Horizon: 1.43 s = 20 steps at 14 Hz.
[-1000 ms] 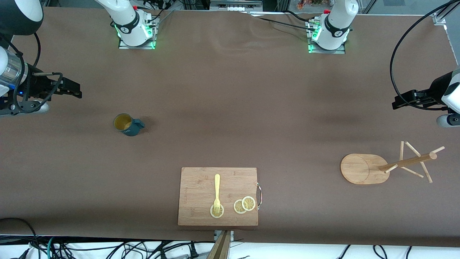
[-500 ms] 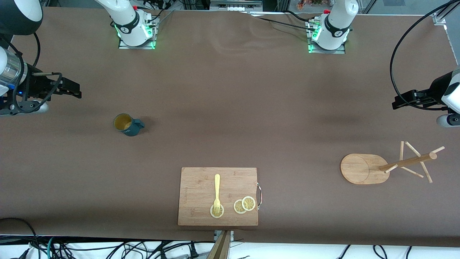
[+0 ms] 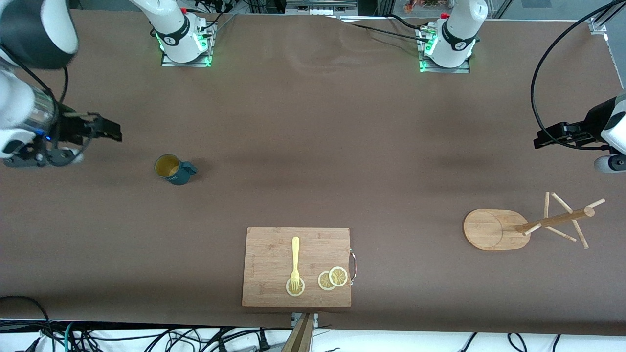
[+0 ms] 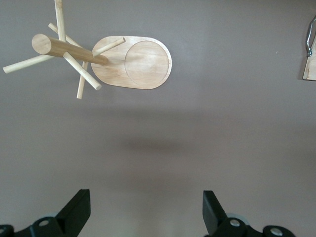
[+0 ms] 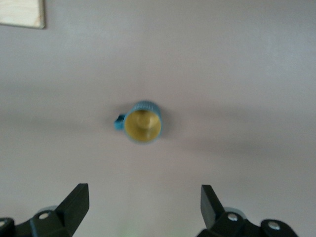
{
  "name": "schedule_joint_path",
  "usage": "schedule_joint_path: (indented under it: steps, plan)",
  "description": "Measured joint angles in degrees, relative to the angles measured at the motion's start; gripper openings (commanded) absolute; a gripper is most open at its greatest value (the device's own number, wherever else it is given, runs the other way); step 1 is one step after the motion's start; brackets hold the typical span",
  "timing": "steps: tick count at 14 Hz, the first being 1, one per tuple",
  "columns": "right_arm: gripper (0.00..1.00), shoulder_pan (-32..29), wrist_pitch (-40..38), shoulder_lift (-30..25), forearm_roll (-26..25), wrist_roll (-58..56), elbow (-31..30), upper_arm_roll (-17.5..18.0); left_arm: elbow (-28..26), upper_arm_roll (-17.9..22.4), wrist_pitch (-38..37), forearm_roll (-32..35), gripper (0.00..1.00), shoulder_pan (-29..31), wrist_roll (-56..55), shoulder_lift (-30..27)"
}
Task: Pass cup and hang on rack
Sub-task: 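Lower the right gripper and grasp the teal mug rim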
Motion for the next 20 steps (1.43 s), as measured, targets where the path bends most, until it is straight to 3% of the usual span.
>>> schedule_joint_path:
  steps: [2,4,9,14,16,17,20]
  plan:
    - [1.0,-0.15,11.79,1.16,-0.01,0.01,-8.79,-0.02,0.01,0.01,0.0,0.0,1.0,0.0,0.0,0.0]
    - [1.0,-0.15,18.95,3.28,-0.01,0.01,-13.78,0.01,0.02,0.03,0.0,0.0,1.0,0.04,0.0,0.0]
    - [1.0,-0.15,28.13,8.53,-0.01,0.01,-19.0,0.21,0.02,0.04,0.0,0.0,1.0,0.07,0.0,0.01]
    - [0.98,-0.14,32.73,8.79,-0.01,0.0,-23.54,0.29,0.03,0.06,0.0,0.0,1.0,0.11,0.0,0.02]
    - [0.91,-0.14,36.65,8.83,-0.01,-0.01,-26.24,0.32,0.03,0.06,0.0,0.0,1.0,0.13,0.0,0.02]
    - [0.83,-0.14,37.86,8.88,-0.01,-0.02,-27.17,0.35,0.03,0.06,0.0,0.0,1.0,0.13,0.0,0.02]
    - [0.49,-0.13,38.81,9.07,-0.01,-0.02,-27.72,0.42,0.03,0.06,0.0,0.0,1.0,0.14,0.0,0.02]
